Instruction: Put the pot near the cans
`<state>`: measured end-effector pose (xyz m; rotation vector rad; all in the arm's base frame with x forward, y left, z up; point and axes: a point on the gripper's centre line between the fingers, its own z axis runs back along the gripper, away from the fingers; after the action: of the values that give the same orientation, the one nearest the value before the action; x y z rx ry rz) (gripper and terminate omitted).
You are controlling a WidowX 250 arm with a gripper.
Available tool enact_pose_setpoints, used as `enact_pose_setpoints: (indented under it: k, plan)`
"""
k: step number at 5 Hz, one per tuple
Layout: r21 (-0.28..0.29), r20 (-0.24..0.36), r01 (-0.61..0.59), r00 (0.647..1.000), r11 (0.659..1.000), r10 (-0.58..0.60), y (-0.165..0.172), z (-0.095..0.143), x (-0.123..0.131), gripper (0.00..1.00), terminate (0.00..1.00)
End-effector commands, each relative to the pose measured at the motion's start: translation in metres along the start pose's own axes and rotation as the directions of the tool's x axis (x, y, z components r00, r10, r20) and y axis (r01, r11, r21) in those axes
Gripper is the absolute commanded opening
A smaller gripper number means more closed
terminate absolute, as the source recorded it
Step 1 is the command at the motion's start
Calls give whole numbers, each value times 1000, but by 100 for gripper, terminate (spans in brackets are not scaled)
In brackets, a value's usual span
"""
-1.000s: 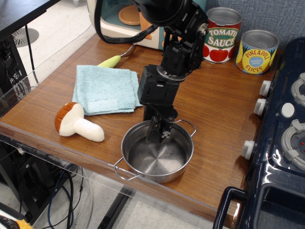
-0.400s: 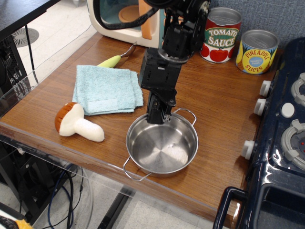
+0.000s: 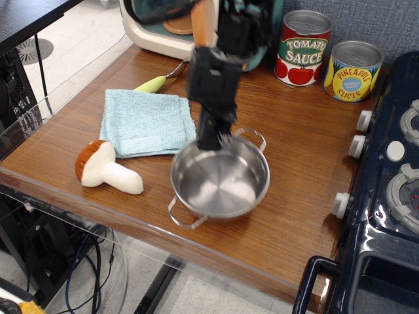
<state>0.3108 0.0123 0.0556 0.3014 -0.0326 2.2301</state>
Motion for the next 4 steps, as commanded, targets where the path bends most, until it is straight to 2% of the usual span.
enact_pose_setpoints:
  k: [1,3,4]
  plan:
    - [-4,-120,-162,980,987,161,-33,72,13,0,0]
    - [44,-133,-287,948,957,291,-61,82,-10,0,0]
    - [63,-136,-312,938,948,318,-74,69,-37,0,0]
